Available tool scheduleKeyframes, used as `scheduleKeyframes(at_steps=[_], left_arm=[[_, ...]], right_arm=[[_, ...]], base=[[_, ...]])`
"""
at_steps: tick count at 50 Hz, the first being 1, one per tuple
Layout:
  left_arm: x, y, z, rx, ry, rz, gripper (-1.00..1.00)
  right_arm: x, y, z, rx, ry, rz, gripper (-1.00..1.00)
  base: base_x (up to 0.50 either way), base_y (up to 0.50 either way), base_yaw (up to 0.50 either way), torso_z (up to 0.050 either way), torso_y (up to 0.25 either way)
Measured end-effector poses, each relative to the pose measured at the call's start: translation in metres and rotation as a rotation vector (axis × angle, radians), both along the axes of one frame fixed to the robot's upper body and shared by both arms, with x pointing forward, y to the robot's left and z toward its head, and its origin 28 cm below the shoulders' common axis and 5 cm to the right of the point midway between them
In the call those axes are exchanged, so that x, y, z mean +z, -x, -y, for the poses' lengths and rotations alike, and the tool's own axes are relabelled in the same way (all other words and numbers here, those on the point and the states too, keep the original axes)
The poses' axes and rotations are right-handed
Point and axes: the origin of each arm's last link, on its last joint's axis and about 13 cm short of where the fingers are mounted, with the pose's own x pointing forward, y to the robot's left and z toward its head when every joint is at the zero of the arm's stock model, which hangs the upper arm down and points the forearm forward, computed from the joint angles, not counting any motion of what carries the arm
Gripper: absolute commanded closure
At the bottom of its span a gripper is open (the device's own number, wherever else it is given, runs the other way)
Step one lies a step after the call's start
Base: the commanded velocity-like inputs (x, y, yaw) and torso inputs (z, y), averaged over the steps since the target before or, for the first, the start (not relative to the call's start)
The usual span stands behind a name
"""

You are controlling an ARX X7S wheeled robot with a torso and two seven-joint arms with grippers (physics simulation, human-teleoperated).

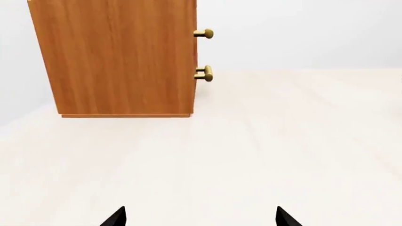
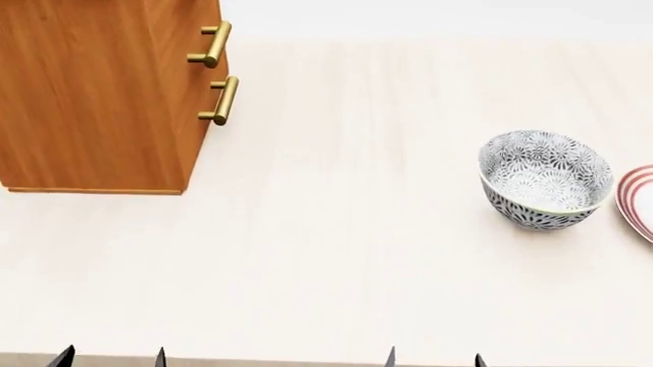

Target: Put the bowl on top of the cabinet.

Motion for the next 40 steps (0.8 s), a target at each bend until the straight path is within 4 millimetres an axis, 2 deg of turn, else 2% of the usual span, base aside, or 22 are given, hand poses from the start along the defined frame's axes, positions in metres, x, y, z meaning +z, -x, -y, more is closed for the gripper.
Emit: scheduleKeyframes(at_steps=[5, 14, 29, 40], left_arm=[[0.0013, 0.0004, -0.0003, -0.007, 0.007, 0.004, -1.0], [0.0027, 0.001, -0.0008, -0.012, 0.015, 0.01, -1.0], [0.0032, 0.0015, -0.0012, -0.015, 0.019, 0.014, -1.0], [0.006, 0.0035, -0.0014, -0.02, 0.022, 0.025, -1.0]], right_arm=[[0.0009, 0.0006, -0.0003, 0.008, 0.0, 0.006, -1.0], [0.0028, 0.0016, -0.0001, 0.001, -0.001, 0.013, -1.0], [0.0034, 0.0027, -0.0001, 0.009, 0.002, 0.026, -1.0], [0.0071, 0.0049, -0.0007, -0.005, 0.007, 0.036, -1.0]], base=[[0.31, 0.0, 0.0, 0.0, 0.0], [0.04, 0.0, 0.0, 0.0, 0.0], [0.42, 0.0, 0.0, 0.0, 0.0], [0.01, 0.0, 0.0, 0.0, 0.0]])
